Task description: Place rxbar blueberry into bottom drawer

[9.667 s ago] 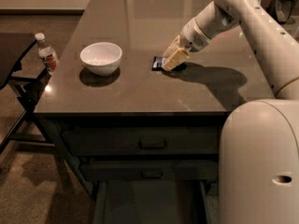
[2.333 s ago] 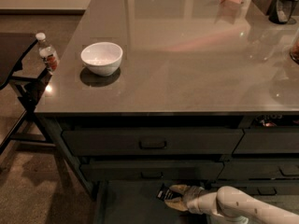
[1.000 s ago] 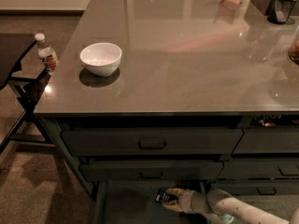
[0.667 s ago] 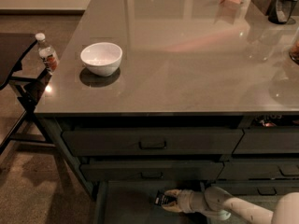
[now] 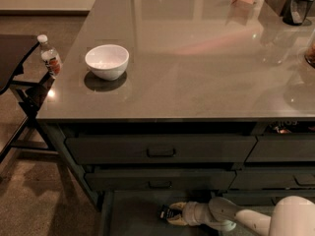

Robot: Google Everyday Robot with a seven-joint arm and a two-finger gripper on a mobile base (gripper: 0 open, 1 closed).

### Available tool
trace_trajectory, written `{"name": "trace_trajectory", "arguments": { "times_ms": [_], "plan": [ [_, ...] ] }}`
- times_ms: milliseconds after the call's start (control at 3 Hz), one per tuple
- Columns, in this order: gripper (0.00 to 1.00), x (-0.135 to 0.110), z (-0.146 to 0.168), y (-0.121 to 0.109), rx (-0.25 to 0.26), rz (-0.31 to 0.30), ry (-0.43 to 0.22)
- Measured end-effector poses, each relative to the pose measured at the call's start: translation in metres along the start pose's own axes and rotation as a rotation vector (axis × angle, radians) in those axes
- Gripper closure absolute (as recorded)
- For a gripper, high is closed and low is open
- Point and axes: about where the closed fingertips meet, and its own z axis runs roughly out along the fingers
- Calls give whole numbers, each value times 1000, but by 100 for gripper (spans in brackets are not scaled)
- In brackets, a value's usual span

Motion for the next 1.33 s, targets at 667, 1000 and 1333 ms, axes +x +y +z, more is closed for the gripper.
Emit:
{"name": "trace_trajectory", "arguments": {
  "times_ms": [667,1000,1333],
  "plan": [
    [100,0,12,-4,126,61,-16],
    [100,5,19,-7,154,100,-16],
    [84,5,20,-8,156,102,-15]
  ]
}}
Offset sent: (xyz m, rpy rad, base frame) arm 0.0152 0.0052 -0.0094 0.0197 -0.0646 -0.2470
